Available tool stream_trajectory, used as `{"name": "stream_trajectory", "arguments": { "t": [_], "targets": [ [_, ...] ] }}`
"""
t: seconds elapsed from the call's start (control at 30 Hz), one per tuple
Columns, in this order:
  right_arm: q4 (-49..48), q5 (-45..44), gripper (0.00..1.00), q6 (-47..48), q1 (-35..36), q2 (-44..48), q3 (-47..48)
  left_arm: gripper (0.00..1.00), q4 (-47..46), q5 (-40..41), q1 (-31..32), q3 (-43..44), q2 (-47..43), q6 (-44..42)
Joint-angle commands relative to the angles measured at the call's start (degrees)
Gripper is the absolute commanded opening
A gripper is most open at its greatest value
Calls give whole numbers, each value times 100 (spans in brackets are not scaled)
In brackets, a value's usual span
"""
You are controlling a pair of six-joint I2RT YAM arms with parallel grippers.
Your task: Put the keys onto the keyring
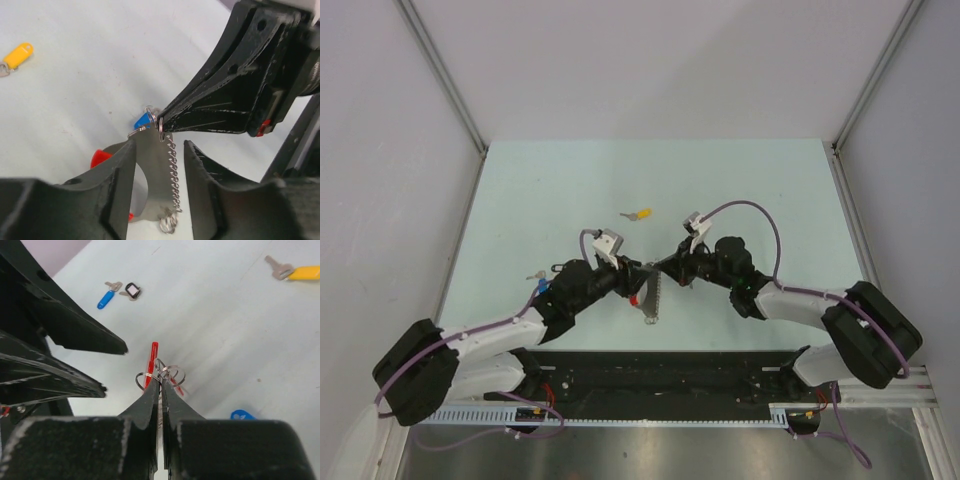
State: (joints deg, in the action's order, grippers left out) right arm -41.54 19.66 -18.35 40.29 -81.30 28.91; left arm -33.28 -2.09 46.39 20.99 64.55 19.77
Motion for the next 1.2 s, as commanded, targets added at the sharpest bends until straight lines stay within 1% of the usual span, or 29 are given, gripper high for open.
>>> {"name": "stream_trajectory", "arguments": {
  "t": [0.0, 0.07, 0.1, 0.17, 0.2, 0.23, 0.27, 0.3, 0.33, 0.37, 0.43, 0.47, 0.53, 0.57, 0.63, 0.67, 0.77, 0.83, 0.87, 0.93, 1.0, 1.1, 1.17],
  "targets": [
    [1765, -565, 0, 1470, 75, 667, 650, 54, 426, 480, 37, 54, -627, 62],
    [2446, -936, 0, 1825, 241, 913, 1089, 62, 804, 542, 37, 80, -942, 1],
    [3067, -1286, 0, 2287, 303, 966, 1265, 63, 901, 656, 37, 80, -1032, -17],
    [3641, -1595, 0, 2764, 601, 1037, 1748, 66, 1147, 779, 37, 63, -1269, -61],
    [4097, -2197, 0, 2967, 750, 1020, 1872, 67, 1183, 832, 28, 37, -1331, -87],
    [4336, -2534, 0, 3404, 1039, 976, 1986, 69, 1122, 824, 37, 2, -1375, -131],
    [4486, -2833, 0, 3600, 1190, 932, 2205, 70, 1069, 815, 28, -103, -1419, -192],
    [4723, -3349, 0, 3767, 1304, 888, 2285, 71, 991, 815, 28, -156, -1428, -184],
    [4786, -3598, 0, 4047, 1419, 835, 2364, 72, 929, 798, 28, -218, -1419, -175],
    [4813, -3975, 0, 4137, 1603, 783, 2444, 73, 754, 754, 28, -323, -1402, -167],
    [4743, -4267, 0, 4278, 1744, 765, 2462, 73, 656, 710, 28, -420, -1341, -158],
    [4664, -4538, 0, 4470, 1928, 782, 2471, 73, 569, 710, 28, -499, -1340, -149],
    [4497, -4524, 0, 4647, 2052, 791, 2488, 73, 428, 683, 28, -596, -1384, -166],
    [4392, -4384, 1, 4682, 2070, 791, 2488, 73, 332, 631, 28, -736, -1419, -184],
    [4409, -4130, 0, 4665, 2070, 826, 2515, 74, -90, 535, 28, -990, -1559, -306],
    [4435, -3798, 0, 4621, 2070, 896, 2515, 74, -404, 395, 28, -1070, -1621, -359],
    [4575, -3330, 0, 4568, 2053, 940, 2515, 76, -767, 87, 28, -1282, -1832, -597],
    [4672, -3250, 0, 4586, 2053, 940, 2515, 77, -952, -98, 28, -1300, -1894, -720],
    [4699, -3214, 0, 4577, 2061, 940, 2515, 78, -987, -316, 28, -1291, -1877, -738],
    [4751, -3127, 0, 4577, 2070, 975, 2515, 74, -1128, -581, 28, -1265, -1850, -808],
    [4813, -2977, 0, 4568, 2070, 1002, 2497, 70, -1216, -1037, 28, -1229, -1780, -878],
    [4840, -2758, 0, 4586, 2097, 1098, 2436, 66, -1243, -1521, 37, -1106, -1622, -1141],
    [4822, -2608, 0, 4595, 2114, 1204, 2357, 65, -1278, -1619, 37, -1036, -1534, -1291]
  ]
}}
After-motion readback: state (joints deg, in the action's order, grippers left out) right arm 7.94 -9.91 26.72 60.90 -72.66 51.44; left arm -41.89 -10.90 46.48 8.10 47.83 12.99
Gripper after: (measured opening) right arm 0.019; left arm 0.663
